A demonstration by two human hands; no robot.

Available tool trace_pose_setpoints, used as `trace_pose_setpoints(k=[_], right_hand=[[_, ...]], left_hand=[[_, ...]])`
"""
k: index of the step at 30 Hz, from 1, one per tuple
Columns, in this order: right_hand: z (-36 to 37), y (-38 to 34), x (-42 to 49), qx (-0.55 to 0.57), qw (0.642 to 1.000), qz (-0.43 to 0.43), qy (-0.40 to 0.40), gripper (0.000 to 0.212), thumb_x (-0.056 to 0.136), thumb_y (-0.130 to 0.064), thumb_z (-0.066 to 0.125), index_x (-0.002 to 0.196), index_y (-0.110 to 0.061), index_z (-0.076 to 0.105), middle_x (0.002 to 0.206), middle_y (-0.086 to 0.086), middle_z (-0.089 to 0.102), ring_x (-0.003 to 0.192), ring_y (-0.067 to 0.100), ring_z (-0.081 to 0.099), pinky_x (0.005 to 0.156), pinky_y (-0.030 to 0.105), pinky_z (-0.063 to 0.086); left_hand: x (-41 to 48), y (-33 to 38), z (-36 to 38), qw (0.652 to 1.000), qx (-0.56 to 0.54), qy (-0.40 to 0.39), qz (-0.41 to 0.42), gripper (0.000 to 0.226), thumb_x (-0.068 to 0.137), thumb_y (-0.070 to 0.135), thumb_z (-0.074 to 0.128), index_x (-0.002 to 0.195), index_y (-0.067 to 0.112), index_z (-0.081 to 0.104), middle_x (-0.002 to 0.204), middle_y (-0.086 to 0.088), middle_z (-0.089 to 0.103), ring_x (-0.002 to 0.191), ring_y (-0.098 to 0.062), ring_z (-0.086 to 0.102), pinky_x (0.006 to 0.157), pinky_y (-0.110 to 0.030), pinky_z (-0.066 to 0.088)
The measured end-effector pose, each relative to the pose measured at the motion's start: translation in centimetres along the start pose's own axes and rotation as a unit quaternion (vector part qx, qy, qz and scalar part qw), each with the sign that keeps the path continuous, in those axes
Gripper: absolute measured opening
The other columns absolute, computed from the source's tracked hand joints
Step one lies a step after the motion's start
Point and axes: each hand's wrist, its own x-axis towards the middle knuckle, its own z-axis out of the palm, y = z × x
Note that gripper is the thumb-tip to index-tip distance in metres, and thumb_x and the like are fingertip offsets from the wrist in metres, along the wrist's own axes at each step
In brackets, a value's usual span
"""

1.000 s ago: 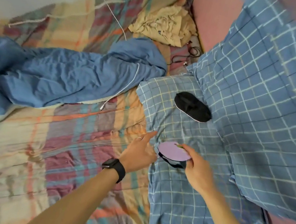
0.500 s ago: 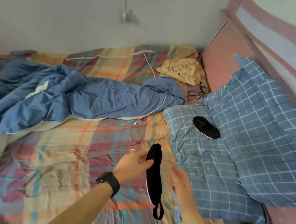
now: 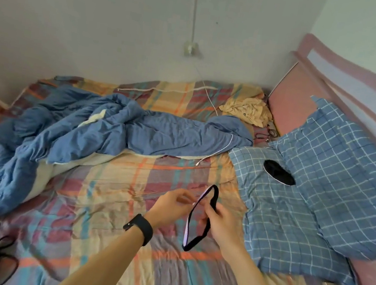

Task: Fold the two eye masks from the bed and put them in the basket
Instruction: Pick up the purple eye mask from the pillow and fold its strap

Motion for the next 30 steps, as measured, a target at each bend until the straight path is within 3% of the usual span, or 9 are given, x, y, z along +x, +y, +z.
trace_pose_setpoints(k=[2, 5, 8, 11, 16, 19, 23, 28, 30], right_hand=[[0.5, -0.5, -0.7, -0.007, 1.000, -0.012, -0.006, 0.023, 0.101, -0.020, 0.050, 0.099, -0.018, 0.073, 0.074, 0.000, 0.065, 0.057, 0.006, 0.064, 0.056, 0.016, 0.049], [1.0, -1.0, -1.3, -0.040, 0.999, -0.013, -0.028, 0.025, 0.101, -0.024, 0.049, 0.098, -0.028, 0.074, 0.092, 0.002, 0.071, 0.065, 0.013, 0.065, 0.063, 0.025, 0.049], [0.8, -1.8, -1.7, -0.038, 0.998, 0.015, -0.043, 0.028, 0.100, -0.026, 0.052, 0.087, -0.028, 0.077, 0.103, -0.002, 0.074, 0.076, 0.033, 0.065, 0.065, 0.035, 0.050], [0.0, -3.5, -2.6, -0.014, 0.996, 0.034, -0.077, 0.025, 0.099, -0.025, 0.055, 0.089, -0.019, 0.077, 0.108, -0.002, 0.074, 0.050, 0.021, 0.051, 0.075, 0.049, 0.057], [-1.7, -6.3, -4.0, 0.025, 0.994, 0.043, -0.101, 0.024, 0.098, -0.024, 0.054, 0.099, -0.010, 0.074, 0.115, 0.005, 0.073, 0.048, 0.015, 0.037, 0.079, 0.047, 0.059], [-3.1, -7.4, -4.5, 0.046, 0.991, 0.021, -0.123, 0.025, 0.099, -0.021, 0.052, 0.100, -0.007, 0.073, 0.105, 0.005, 0.074, 0.047, 0.013, 0.035, 0.079, 0.050, 0.056], [-4.9, -7.5, -4.4, 0.014, 0.999, 0.001, -0.043, 0.024, 0.098, -0.019, 0.052, 0.097, -0.009, 0.075, 0.081, 0.006, 0.068, 0.046, 0.013, 0.036, 0.058, 0.037, 0.050], [-6.9, -4.4, -2.4, -0.034, 0.996, 0.018, 0.081, 0.024, 0.097, -0.016, 0.049, 0.092, -0.011, 0.072, 0.068, 0.002, 0.056, 0.040, 0.009, 0.033, 0.046, 0.028, 0.030], [-7.2, -3.1, -1.7, -0.022, 0.994, 0.040, 0.098, 0.024, 0.096, -0.012, 0.047, 0.094, -0.009, 0.070, 0.071, 0.005, 0.057, 0.040, 0.010, 0.031, 0.045, 0.028, 0.026]], left_hand=[[-0.8, -0.9, -0.8, 1.000, -0.017, -0.021, 0.000, 0.023, 0.083, 0.017, 0.071, 0.095, 0.036, 0.067, 0.101, 0.013, 0.071, 0.098, -0.005, 0.066, 0.093, -0.034, 0.054], [-1.6, -2.5, -1.0, 0.998, 0.009, -0.057, -0.002, 0.043, 0.077, 0.014, 0.075, 0.112, 0.034, 0.062, 0.117, 0.008, 0.065, 0.114, -0.011, 0.060, 0.104, -0.039, 0.046], [-2.0, -3.4, -0.8, 0.997, 0.062, -0.044, -0.012, 0.063, 0.076, 0.019, 0.078, 0.131, 0.032, 0.050, 0.130, 0.001, 0.054, 0.122, -0.020, 0.051, 0.097, -0.035, 0.046], [-2.0, -3.7, -0.4, 0.995, 0.080, -0.046, -0.025, 0.074, 0.079, 0.031, 0.078, 0.142, 0.033, 0.039, 0.139, -0.004, 0.046, 0.121, -0.022, 0.050, 0.086, -0.029, 0.042], [-1.4, -2.7, 1.8, 0.995, 0.064, -0.076, -0.020, 0.085, 0.076, 0.044, 0.078, 0.146, 0.034, 0.029, 0.140, -0.007, 0.048, 0.127, -0.027, 0.048, 0.089, -0.033, 0.044], [-0.8, -1.6, 2.5, 0.997, 0.045, -0.068, 0.004, 0.069, 0.079, 0.043, 0.073, 0.140, 0.035, 0.041, 0.131, 0.000, 0.061, 0.119, -0.024, 0.057, 0.094, -0.039, 0.049], [0.4, -0.7, 2.1, 0.997, 0.066, 0.017, 0.029, 0.030, 0.093, 0.023, 0.060, 0.123, 0.026, 0.060, 0.112, -0.006, 0.070, 0.102, -0.026, 0.065, 0.077, -0.030, 0.047], [0.4, 1.2, -0.6, 0.990, -0.143, -0.012, -0.016, 0.021, 0.095, 0.001, 0.055, 0.113, 0.012, 0.058, 0.071, -0.009, 0.063, 0.050, -0.014, 0.059, 0.045, -0.023, 0.046], [0.0, 2.1, -1.6, 0.976, -0.209, -0.051, -0.018, 0.025, 0.092, -0.009, 0.054, 0.111, 0.007, 0.060, 0.069, -0.009, 0.064, 0.050, -0.014, 0.058, 0.044, -0.020, 0.043]])
